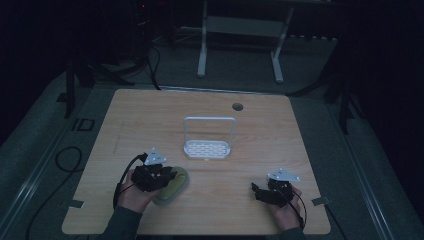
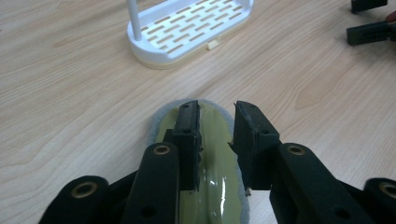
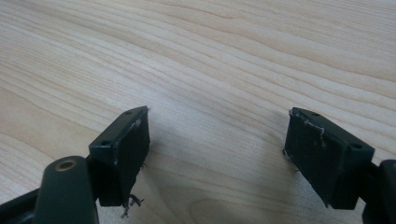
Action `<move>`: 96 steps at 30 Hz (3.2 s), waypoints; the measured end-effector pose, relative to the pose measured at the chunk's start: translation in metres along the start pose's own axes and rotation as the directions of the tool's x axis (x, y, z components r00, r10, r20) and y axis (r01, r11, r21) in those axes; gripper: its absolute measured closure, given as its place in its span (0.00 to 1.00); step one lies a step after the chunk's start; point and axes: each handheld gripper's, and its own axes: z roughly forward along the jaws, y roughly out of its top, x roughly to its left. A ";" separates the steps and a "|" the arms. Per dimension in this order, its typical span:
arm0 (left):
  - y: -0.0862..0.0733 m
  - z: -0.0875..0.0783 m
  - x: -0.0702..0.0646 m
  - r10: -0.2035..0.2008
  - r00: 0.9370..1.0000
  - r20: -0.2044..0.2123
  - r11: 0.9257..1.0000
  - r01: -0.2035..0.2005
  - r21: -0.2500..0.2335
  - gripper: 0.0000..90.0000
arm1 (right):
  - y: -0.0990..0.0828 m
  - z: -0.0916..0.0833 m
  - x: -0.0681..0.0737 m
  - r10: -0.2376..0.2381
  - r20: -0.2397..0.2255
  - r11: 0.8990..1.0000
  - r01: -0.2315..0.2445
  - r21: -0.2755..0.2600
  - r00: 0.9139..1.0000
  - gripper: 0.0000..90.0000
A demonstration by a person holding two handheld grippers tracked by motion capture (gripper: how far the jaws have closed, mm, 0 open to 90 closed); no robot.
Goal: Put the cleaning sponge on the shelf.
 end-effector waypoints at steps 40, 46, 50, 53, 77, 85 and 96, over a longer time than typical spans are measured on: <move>0.028 0.007 0.008 0.031 1.000 -0.001 0.974 -0.030 0.225 0.65 | 0.000 0.000 0.000 -0.001 -0.002 1.000 0.001 -0.001 1.000 0.24; 0.031 0.009 0.009 0.036 0.999 -0.008 0.968 -0.033 0.250 0.64 | 0.000 0.000 0.000 -0.001 -0.002 1.000 0.001 -0.001 1.000 0.24; 0.033 0.010 0.009 0.034 0.999 -0.009 0.962 -0.030 0.271 0.63 | 0.000 0.000 0.000 -0.002 -0.001 1.000 0.002 -0.001 1.000 0.24; 0.035 0.011 0.009 0.036 0.999 -0.006 0.956 -0.033 0.291 0.62 | 0.000 0.000 0.000 -0.001 -0.002 1.000 0.001 -0.001 1.000 0.24; 0.045 0.023 0.013 0.002 1.000 0.021 0.905 -0.011 0.426 0.54 | 0.000 0.000 0.000 -0.005 -0.001 1.000 0.005 -0.002 1.000 0.24; 0.049 0.028 0.012 0.006 0.999 0.041 0.885 -0.024 0.465 0.55 | 0.000 0.000 0.000 -0.005 -0.001 1.000 0.005 -0.002 1.000 0.24; 0.052 0.035 0.012 0.006 0.999 0.052 0.854 -0.032 0.520 0.58 | 0.000 0.000 0.000 -0.003 -0.002 1.000 0.003 0.000 1.000 0.24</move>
